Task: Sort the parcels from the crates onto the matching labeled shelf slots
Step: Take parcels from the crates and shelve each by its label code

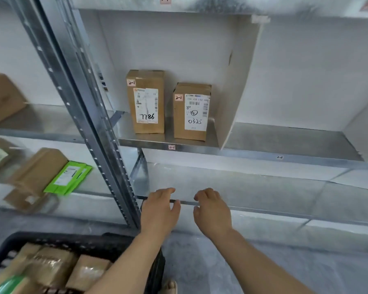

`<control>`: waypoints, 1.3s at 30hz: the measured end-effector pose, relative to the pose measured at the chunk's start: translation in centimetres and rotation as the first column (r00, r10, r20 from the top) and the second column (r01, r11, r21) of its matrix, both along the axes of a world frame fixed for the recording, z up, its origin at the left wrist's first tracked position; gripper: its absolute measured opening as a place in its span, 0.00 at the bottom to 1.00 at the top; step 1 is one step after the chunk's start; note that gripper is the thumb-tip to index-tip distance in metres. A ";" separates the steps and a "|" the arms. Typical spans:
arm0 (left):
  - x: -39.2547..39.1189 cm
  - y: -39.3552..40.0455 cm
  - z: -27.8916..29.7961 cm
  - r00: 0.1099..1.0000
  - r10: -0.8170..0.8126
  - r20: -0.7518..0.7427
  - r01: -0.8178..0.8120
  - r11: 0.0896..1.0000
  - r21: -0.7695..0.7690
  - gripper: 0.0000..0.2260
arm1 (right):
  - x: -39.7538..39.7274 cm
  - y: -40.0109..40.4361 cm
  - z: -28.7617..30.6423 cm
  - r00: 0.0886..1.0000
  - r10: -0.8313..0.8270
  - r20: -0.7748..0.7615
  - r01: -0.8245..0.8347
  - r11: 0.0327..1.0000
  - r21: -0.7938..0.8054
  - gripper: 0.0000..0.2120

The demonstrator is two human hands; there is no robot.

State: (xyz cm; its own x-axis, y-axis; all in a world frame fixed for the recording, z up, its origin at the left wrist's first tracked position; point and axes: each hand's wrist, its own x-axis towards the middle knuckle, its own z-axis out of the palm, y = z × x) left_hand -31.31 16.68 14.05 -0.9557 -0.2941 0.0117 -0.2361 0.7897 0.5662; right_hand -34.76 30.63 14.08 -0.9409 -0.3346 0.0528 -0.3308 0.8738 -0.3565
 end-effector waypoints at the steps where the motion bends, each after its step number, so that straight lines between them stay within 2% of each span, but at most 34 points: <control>1: 1.7 0.6 -0.4 1.000 0.011 0.026 -0.011 0.999 -0.033 0.19 | 1.5 0.5 -0.2 0.999 0.036 0.002 -0.036 0.999 0.030 0.15; 6: 10.4 2.9 -2.1 0.989 0.104 0.107 -0.084 0.981 -0.174 0.20 | 8.1 2.5 -1.2 0.982 0.182 0.042 -0.186 0.972 0.140 0.16; 9: 14.9 4.0 -2.7 0.972 0.182 0.146 -0.153 0.969 -0.192 0.20 | 10.9 3.0 -1.5 0.961 0.270 0.065 -0.277 0.945 0.175 0.15; 15: 21.8 4.0 -3.1 0.941 0.307 0.139 -0.269 0.933 -0.240 0.26 | 15.4 1.2 -1.5 0.901 0.432 0.025 -0.431 0.889 0.155 0.16; 20: 24.0 2.4 -3.4 0.886 0.429 0.174 -0.370 0.882 -0.291 0.30 | 17.2 -1.4 -1.3 0.845 0.535 -0.022 -0.526 0.838 0.147 0.19; 26: 27.3 0.0 -3.0 0.826 0.516 0.229 -0.463 0.851 -0.248 0.30 | 18.9 -5.6 -0.8 0.764 0.644 0.036 -0.635 0.741 0.220 0.23; 31: 31.8 -4.1 -3.6 0.749 0.612 0.256 -0.578 0.791 -0.199 0.30 | 22.2 -10.9 -0.9 0.689 0.723 0.048 -0.710 0.660 0.245 0.22; 39: 36.1 -11.3 -3.8 0.670 0.715 0.197 -0.706 0.697 -0.129 0.30 | 25.1 -18.5 -0.6 0.610 0.792 0.026 -0.775 0.591 0.222 0.20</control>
